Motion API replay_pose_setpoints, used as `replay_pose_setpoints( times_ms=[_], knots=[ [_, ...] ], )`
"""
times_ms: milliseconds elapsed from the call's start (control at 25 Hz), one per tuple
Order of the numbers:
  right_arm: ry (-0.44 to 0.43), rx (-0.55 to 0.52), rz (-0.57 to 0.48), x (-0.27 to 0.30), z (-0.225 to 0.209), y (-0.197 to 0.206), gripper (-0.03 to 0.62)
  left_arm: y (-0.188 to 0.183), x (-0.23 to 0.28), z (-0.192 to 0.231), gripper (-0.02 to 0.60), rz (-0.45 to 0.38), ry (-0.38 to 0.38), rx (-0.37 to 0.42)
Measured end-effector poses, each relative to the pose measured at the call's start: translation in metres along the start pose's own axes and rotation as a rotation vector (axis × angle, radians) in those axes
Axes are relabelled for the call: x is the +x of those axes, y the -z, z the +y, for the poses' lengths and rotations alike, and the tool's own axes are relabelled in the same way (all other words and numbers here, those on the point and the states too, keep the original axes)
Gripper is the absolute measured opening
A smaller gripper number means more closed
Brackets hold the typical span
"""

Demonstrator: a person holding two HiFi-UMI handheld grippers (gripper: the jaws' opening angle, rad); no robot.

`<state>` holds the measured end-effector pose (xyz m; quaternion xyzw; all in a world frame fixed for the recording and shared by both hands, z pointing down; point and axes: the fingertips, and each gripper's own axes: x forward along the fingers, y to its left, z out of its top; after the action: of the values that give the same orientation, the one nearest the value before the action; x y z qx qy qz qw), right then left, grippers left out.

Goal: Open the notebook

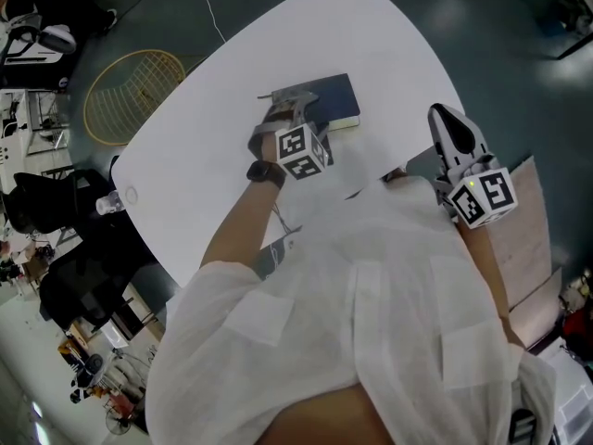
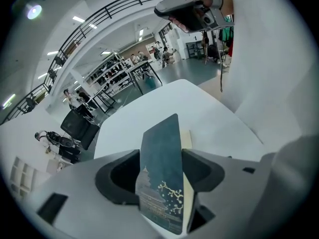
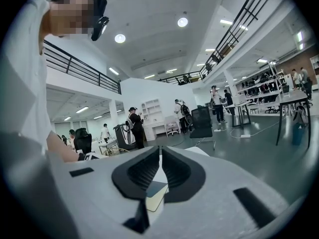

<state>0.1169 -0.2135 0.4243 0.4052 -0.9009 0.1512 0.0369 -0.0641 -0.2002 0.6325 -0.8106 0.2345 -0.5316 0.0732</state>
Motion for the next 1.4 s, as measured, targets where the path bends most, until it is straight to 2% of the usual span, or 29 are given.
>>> replay_pose_setpoints(
  times_ms=[200,440,640,800,1000,1120,1320,1400],
  knots=[
    [-0.007,0.006,0.008,0.0,-0.004,0.0,0.018,-0.005,-0.004,0.006,0.255,0.006,-0.025,0.042],
    [-0.029,0.005,0.017,0.004,0.0,0.0,0.018,-0.007,-0.014,0.02,0.24,0.008,-0.044,0.051],
    [-0.031,0.009,0.014,0.005,-0.003,-0.002,0.018,-0.01,-0.018,0.032,0.166,-0.002,-0.048,0.08],
    [-0.026,0.013,0.007,0.004,-0.004,-0.003,0.018,-0.01,-0.014,0.04,0.079,0.018,-0.039,0.087],
    [-0.012,0.016,0.0,-0.001,-0.009,-0.006,0.018,-0.006,-0.005,0.049,0.035,0.072,-0.002,0.102],
    [0.002,0.021,-0.004,-0.004,-0.014,-0.006,0.018,-0.009,-0.003,0.053,0.026,0.07,0.035,0.063],
    [0.01,0.028,-0.003,-0.008,-0.016,-0.002,0.018,-0.008,-0.003,0.068,0.023,0.076,0.068,-0.1],
    [0.006,0.029,-0.002,-0.008,-0.015,-0.001,0.018,-0.01,-0.005,0.074,0.023,0.08,0.071,-0.142]
  ],
)
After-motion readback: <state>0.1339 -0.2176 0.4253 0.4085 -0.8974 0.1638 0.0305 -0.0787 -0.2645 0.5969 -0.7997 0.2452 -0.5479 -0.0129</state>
